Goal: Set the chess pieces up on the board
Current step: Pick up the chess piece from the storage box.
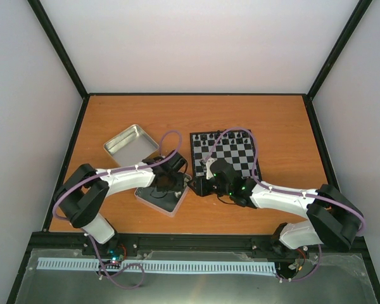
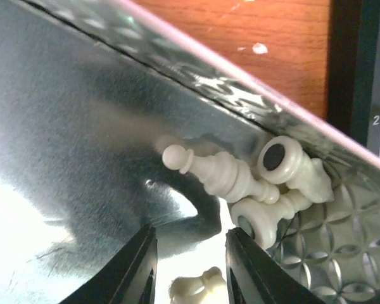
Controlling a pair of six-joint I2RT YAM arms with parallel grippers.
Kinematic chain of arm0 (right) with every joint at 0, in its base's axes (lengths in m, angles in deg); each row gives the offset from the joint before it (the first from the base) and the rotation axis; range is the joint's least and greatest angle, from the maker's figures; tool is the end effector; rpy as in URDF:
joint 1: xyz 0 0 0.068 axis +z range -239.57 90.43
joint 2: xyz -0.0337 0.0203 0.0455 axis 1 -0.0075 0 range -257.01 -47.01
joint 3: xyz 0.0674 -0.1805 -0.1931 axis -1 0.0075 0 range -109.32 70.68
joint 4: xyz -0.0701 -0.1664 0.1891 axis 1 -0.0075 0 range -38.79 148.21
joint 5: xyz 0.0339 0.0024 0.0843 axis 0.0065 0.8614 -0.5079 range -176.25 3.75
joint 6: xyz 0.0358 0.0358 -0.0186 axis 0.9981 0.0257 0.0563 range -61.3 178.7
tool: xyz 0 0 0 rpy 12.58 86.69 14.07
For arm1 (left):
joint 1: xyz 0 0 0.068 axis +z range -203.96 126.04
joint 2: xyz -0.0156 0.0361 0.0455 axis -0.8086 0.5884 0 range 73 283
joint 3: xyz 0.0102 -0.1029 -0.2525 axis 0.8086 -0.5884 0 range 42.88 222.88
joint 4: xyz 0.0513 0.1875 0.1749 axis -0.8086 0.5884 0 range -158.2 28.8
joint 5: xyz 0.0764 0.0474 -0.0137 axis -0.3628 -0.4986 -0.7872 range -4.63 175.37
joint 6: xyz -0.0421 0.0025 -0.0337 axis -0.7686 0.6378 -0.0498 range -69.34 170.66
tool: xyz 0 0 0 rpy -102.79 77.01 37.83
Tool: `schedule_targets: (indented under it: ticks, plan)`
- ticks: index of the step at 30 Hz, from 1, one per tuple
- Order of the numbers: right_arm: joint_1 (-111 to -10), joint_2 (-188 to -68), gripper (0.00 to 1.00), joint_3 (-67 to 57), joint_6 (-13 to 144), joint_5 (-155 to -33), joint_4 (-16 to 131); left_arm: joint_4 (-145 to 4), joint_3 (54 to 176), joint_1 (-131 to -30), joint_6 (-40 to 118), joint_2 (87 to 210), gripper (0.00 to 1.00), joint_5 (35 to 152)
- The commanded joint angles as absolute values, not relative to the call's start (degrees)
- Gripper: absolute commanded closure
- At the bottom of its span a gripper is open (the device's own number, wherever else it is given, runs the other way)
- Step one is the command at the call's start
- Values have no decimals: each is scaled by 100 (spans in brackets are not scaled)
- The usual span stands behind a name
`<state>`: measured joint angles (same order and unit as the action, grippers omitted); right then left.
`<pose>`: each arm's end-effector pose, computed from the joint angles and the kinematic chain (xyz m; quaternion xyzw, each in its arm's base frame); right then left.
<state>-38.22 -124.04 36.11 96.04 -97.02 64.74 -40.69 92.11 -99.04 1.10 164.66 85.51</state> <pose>0.1635 0.2152 0.1856 -0.1505 0.8750 0.3760 0.2652 0.2024 -0.2030 0.1535 -0.0382 0.9840 -0.1290 0.1172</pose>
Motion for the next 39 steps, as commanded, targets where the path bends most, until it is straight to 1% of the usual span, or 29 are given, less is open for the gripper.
schedule_targets:
  ticks: [1, 5, 6, 8, 11, 20, 23, 27, 31, 33, 37, 39]
  plan:
    - [-3848, -12291, 63, 3553, 9587, -9510, 6361, -3665, 9176, -9940, 428, 16214, 68, 8452]
    - [-3849, -12137, 63, 3555, 9572, -9181, 6059, -3712, 9150, -9927, 648, 15931, 69, 8371]
    - [-3849, -12091, 64, 3560, 9573, -9098, 5984, -3798, 9095, -9916, 716, 15878, 68, 8429]
    - [-3850, -12039, 64, 3568, 9575, -8934, 5829, -3889, 9044, -9864, 791, 15886, 63, 8554]
    - [-3850, -11993, 63, 3535, 9605, -8837, 5625, -3835, 9074, -9804, 767, 16064, 63, 8559]
    - [-3848, -11934, 64, 3447, 9543, -8804, 5399, -4299, 9067, -9799, -3, 16385, 62, 8547]
    - [-3850, -11919, 64, 3391, 9434, -8799, 5338, -4425, 9063, -9816, -170, 16261, 62, 8548]
    - [-3846, -11870, 63, 3418, 9362, -8797, 5345, -4453, 8971, -9843, -532, 16029, 66, 8404]
    - [-3851, -11788, 63, 3504, 9334, -8803, 5384, -4479, 8955, -9850, -744, 16133, 73, 8364]
    - [-3850, -11760, 64, 3546, 9333, -8803, 5390, -4468, 8973, -9865, -806, 16256, 74, 8379]
    - [-3850, -11661, 64, 3633, 9330, -8813, 5431, -4518, 9011, -9928, -850, 16488, 74, 8484]
    - [-3850, -11625, 64, 3663, 9337, -8835, 5445, -4561, 9024, -9939, -855, 16572, 72, 8523]
